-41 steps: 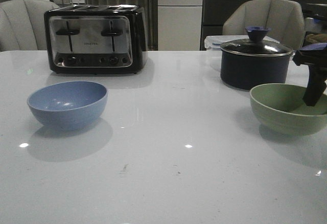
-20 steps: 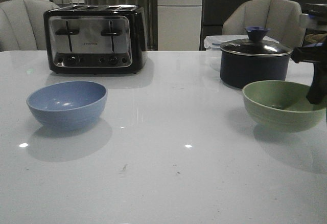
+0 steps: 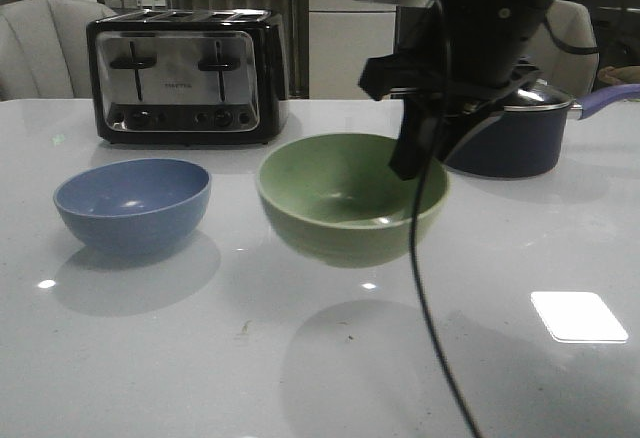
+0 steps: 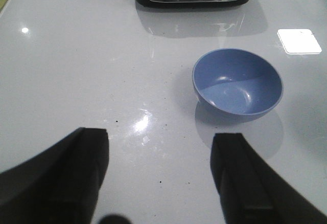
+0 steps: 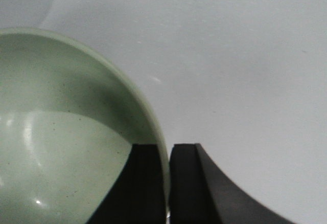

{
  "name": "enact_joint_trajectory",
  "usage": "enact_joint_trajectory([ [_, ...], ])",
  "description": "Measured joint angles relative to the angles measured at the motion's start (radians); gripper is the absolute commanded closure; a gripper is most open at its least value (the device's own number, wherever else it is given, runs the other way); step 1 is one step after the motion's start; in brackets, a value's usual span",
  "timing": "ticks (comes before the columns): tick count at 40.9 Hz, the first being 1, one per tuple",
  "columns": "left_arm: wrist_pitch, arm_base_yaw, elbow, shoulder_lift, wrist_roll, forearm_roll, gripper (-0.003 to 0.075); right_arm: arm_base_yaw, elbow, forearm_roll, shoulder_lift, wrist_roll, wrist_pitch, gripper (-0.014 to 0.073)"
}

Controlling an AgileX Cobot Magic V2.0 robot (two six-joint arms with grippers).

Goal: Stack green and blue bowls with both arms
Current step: 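Drag the green bowl with the right gripper toward the table centre, then release the green bowl and raise the right gripper away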

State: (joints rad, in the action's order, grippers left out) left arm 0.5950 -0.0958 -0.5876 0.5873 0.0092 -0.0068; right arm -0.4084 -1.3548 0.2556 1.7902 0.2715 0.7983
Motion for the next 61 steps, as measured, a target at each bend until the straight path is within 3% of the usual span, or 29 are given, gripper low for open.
enact_joint_trajectory([
  [6, 0.0, 0.0, 0.0, 0.0, 0.0, 0.0, 0.0223, -0.055, -0.002, -0.002, 0.012, 0.0, 0.002, 0.0485],
  [18, 0.0, 0.0, 0.0, 0.0, 0.0, 0.0, 0.0223, -0.061, -0.002, -0.027, 0.104, 0.0, -0.001, 0.0467],
  [21, 0.0, 0.0, 0.0, 0.0, 0.0, 0.0, 0.0223, -0.061, -0.002, -0.027, 0.123, 0.0, -0.001, 0.0406],
  [28, 0.0, 0.0, 0.0, 0.0, 0.0, 0.0, 0.0223, -0.061, -0.002, -0.027, 0.127, 0.0, -0.008, 0.0151],
  [34, 0.0, 0.0, 0.0, 0.0, 0.0, 0.0, 0.0223, -0.061, -0.002, -0.027, 0.097, 0.0, -0.021, 0.0137],
  [46, 0.0, 0.0, 0.0, 0.0, 0.0, 0.0, 0.0223, -0.065, 0.108, -0.027, -0.178, 0.0, -0.077, 0.0137],
  [61, 0.0, 0.0, 0.005, 0.0, 0.0, 0.0, 0.0223, -0.065, 0.488, -0.087, -0.692, 0.004, -0.125, 0.0137],
])
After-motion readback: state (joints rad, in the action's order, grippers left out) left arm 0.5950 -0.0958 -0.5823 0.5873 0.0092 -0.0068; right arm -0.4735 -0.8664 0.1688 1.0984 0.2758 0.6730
